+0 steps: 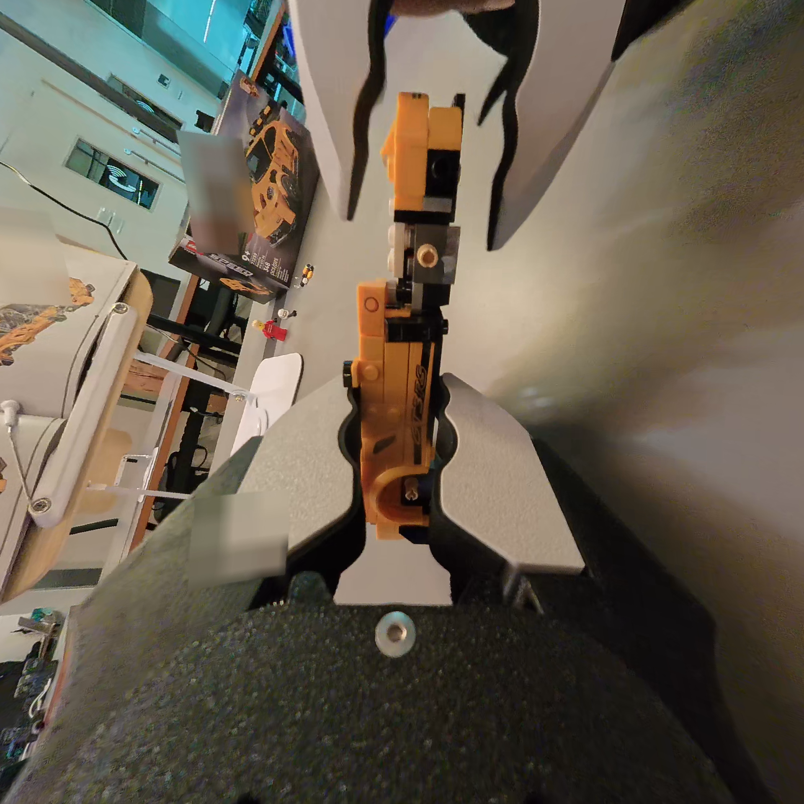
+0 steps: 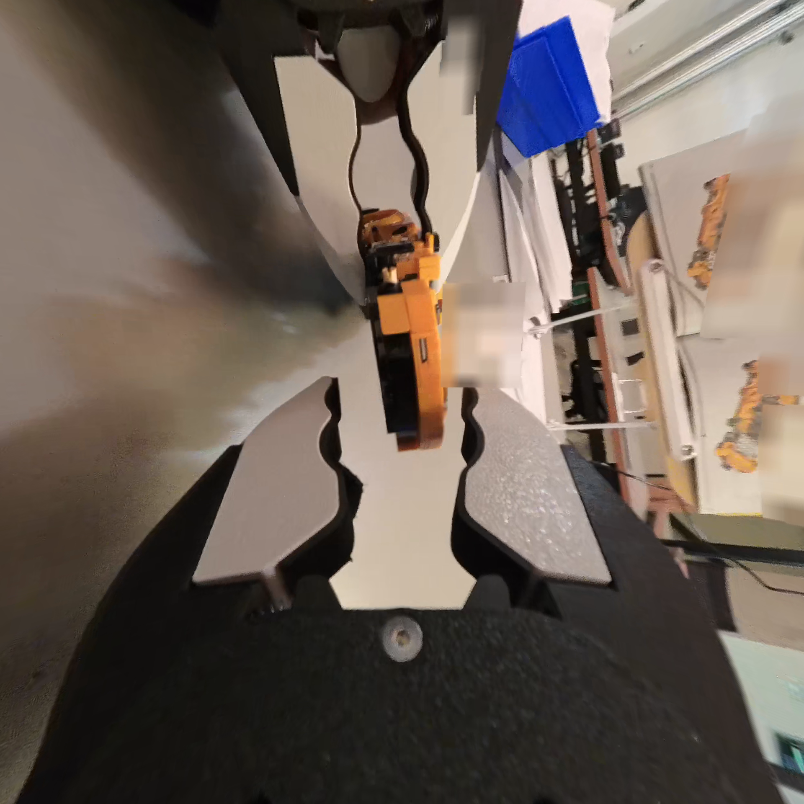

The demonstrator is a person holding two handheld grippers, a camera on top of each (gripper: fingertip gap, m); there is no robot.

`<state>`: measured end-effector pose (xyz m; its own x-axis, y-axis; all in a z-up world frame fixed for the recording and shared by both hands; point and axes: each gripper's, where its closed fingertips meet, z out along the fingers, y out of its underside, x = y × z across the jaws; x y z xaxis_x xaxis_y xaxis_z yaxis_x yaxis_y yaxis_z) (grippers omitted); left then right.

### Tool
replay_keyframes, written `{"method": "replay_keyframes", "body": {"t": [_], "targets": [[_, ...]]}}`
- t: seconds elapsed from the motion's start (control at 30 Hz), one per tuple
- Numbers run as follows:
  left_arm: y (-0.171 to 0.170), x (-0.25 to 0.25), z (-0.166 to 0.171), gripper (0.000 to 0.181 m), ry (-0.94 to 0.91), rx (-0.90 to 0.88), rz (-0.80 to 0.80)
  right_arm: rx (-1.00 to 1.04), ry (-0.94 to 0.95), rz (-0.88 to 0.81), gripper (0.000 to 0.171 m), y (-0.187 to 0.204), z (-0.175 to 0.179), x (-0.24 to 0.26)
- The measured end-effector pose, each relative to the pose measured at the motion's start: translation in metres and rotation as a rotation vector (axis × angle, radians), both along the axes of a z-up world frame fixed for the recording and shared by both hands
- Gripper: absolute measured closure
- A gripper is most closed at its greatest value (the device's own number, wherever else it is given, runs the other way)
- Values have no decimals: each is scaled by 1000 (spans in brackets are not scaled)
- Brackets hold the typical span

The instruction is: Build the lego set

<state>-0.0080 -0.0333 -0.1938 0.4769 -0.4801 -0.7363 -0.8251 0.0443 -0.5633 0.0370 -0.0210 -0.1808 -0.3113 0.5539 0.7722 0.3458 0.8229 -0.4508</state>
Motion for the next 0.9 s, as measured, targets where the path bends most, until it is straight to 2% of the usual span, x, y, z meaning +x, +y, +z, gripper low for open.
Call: {"method": "replay_keyframes", "body": {"t": [0.13,0.17,0.2,0.23,0.4,0.63,0.9], "targets": [[-1,0,0,151,-14,-6,-7,-30,5,11,118,1,-12,-13],[-1,0,-1,151,-15,-9,-10,-24,26,20,123,0,-10,-16],[-1,1,-1,150,-15,-9,-13,-13,48,25,136,0,-7,-19],[-1,1,-1,150,-17,-8,-14,-1,52,41,138,-1,-5,-20],[-1,0,-1,150,-43,-18,-20,46,23,34,141,-2,-6,-20],[-11,-1,14,142,-139,-19,-60,314,-112,-123,141,4,-2,-15],[-15,6,13,136,-88,-4,-76,291,-226,-203,141,-9,4,-22]]}}
